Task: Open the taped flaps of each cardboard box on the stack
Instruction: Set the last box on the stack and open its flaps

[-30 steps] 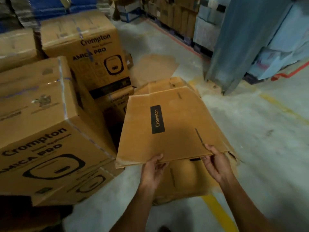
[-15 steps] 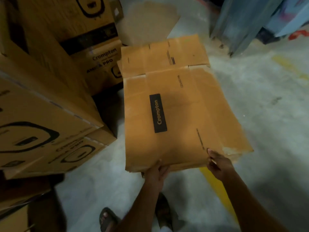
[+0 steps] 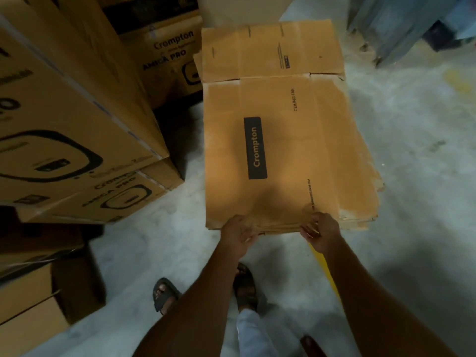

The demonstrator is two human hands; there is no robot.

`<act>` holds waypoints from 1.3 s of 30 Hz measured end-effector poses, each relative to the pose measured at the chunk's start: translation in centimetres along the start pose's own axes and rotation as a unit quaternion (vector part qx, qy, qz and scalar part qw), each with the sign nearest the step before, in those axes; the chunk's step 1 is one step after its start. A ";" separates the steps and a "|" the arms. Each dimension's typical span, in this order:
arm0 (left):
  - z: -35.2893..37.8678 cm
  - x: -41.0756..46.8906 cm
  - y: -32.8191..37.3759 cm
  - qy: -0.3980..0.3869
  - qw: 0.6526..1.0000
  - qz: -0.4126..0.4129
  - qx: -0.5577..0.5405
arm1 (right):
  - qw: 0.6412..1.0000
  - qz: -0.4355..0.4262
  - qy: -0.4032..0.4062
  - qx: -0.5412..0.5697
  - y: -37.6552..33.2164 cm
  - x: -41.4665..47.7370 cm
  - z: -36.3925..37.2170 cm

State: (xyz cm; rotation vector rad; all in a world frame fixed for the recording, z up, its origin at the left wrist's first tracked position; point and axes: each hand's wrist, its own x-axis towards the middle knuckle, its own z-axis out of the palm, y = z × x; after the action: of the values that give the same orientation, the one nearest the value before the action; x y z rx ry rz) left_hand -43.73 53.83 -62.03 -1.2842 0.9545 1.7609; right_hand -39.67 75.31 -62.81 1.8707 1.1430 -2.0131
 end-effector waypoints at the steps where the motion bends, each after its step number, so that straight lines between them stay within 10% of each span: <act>1: -0.4 -0.7 0.6 0.013 1.000 0.014 0.022 | 0.999 -0.007 -0.014 -0.036 0.5 -0.9 1.2; 9: -12.3 -7.8 9.1 0.121 0.960 0.251 0.008 | 0.937 -0.102 -0.224 -0.249 6.7 -12.0 19.3; 17: -34.1 -15.3 10.4 0.283 0.899 0.294 -0.157 | 0.766 -0.114 -0.403 -0.488 23.1 -22.9 33.1; 27: -56.8 -12.0 5.0 0.334 0.858 0.215 -0.325 | 0.604 -0.112 -0.440 -0.656 46.0 -26.0 43.3; 39: -74.6 10.0 7.9 0.252 0.863 0.179 -0.399 | 0.481 -0.221 -0.381 -0.758 68.8 -9.3 61.2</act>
State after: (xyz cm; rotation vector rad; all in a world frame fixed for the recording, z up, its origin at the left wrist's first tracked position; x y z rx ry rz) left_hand -22.23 -14.24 -87.03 -2.3019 0.7739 2.2830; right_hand -45.00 -13.74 -87.49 -0.2477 1.9298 -0.7015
